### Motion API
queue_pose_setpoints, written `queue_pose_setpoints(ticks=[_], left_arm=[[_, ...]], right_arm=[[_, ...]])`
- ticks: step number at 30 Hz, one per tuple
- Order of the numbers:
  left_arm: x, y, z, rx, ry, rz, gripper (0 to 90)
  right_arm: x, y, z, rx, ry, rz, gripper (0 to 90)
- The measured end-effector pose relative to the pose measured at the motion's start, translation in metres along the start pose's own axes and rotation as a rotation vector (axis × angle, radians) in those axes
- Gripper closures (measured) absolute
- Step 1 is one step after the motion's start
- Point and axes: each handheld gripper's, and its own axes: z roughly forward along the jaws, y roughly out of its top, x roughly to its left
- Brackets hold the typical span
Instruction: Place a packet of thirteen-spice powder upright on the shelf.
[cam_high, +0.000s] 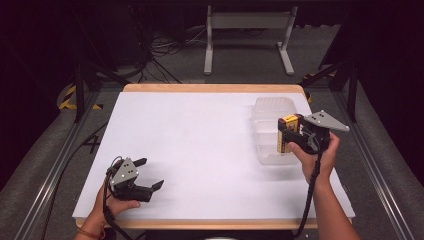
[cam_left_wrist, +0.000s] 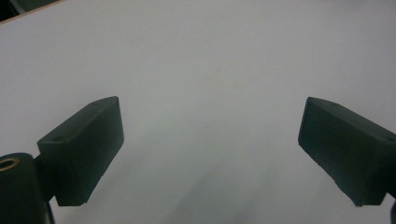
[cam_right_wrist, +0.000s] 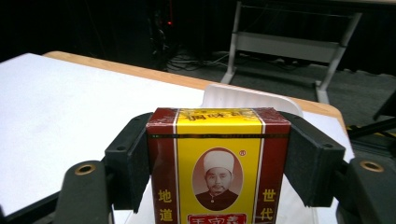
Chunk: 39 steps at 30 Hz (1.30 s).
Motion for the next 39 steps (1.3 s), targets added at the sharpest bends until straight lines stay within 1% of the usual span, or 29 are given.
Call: queue_pose_setpoints(ticks=[3,4,6,7,8,9,11,13,15,17,19,21,25,36,39], left_arm=[[0.000,0.000,0.000,0.002,0.000,-0.002,7.4],[0.000,0.000,0.000,0.002,0.001,-0.004,7.4],[-0.001,0.000,0.001,0.002,-0.002,-0.005,7.4],[-0.001,0.000,0.001,0.003,-0.001,-0.007,7.4],[0.000,0.000,0.001,0.004,-0.001,-0.004,7.4],[0.000,0.001,0.002,0.003,-0.001,-0.006,7.4],[-0.001,0.001,0.002,0.003,-0.003,-0.005,7.4],[-0.002,0.001,0.003,0.005,-0.001,-0.005,7.4],[-0.002,0.002,0.003,0.008,-0.003,-0.001,7.4],[-0.001,0.001,0.003,0.008,-0.002,0.000,7.4],[0.000,0.001,0.002,0.007,0.001,-0.001,7.4],[0.000,0.000,0.001,0.003,0.006,-0.005,7.4],[0.001,0.000,-0.001,-0.005,0.006,-0.001,7.3],[0.001,0.000,-0.001,-0.001,0.006,-0.002,7.4],[0.001,0.000,-0.001,-0.007,0.009,-0.006,7.4]], right_arm=[[0.003,0.000,-0.001,0.009,-0.014,-0.008,32.0],[0.007,0.001,-0.002,0.017,-0.032,-0.018,32.0],[0.010,-0.001,-0.006,0.031,-0.045,-0.007,31.6],[0.012,-0.002,-0.008,0.051,-0.044,-0.003,31.4],[0.012,-0.005,-0.009,0.055,-0.050,0.002,31.4],[0.012,-0.008,-0.011,0.049,-0.055,0.006,31.4],[0.010,-0.012,-0.012,0.055,-0.058,0.002,31.2],[0.007,-0.015,-0.012,0.064,-0.052,0.018,30.9],[0.004,-0.017,-0.012,0.064,-0.048,0.023,30.8],[0.004,-0.019,-0.012,0.065,-0.052,0.018,30.8],[0.004,-0.021,-0.012,0.073,-0.047,0.008,30.2],[0.002,-0.023,-0.011,0.077,-0.046,0.011,30.1],[-0.001,-0.023,-0.011,0.078,-0.039,0.018,29.9],[-0.003,-0.025,-0.010,0.076,-0.030,0.015,29.8],[-0.002,-0.026,-0.009,0.078,-0.030,0.014,29.8]])
